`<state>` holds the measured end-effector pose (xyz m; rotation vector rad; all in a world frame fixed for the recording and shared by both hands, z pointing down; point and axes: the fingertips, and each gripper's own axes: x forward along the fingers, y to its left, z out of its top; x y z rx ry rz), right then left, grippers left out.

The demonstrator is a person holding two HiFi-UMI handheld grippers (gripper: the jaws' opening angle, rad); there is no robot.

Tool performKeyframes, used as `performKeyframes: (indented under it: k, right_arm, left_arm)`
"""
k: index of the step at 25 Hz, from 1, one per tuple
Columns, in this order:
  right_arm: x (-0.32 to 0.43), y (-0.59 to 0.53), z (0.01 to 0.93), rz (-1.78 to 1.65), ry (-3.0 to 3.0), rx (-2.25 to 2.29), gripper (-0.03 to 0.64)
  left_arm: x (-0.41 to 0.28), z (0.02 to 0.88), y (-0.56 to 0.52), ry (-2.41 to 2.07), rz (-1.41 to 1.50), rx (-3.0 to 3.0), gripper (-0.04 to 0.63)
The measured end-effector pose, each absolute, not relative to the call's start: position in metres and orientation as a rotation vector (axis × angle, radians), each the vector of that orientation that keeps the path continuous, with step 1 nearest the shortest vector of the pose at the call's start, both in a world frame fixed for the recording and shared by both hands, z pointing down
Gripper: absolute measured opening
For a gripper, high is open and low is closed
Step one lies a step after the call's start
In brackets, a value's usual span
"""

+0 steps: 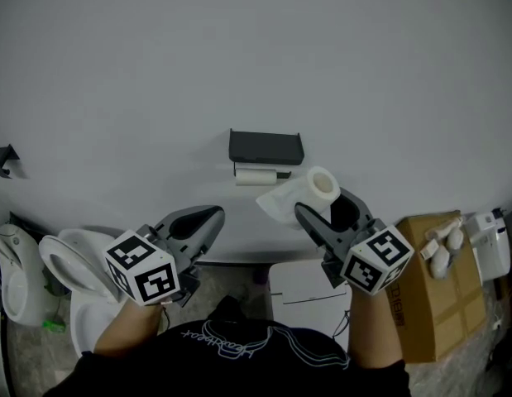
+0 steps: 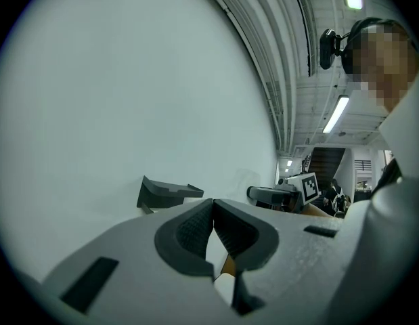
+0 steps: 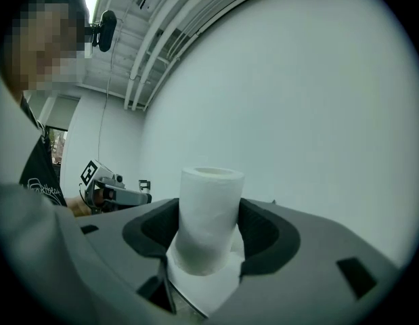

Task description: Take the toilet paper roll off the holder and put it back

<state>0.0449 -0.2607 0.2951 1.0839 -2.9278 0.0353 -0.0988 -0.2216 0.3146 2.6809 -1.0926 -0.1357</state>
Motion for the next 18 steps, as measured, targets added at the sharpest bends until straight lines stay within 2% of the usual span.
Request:
performKeyframes:
  k: [18]
  right_arm:
    - [0.040,-0.246,0.385,0.187,-2.797,1.101,0.276]
  left_arm:
    - [-0.092,0.354,-0.227,-1.077,-0.060,2.634,0.006]
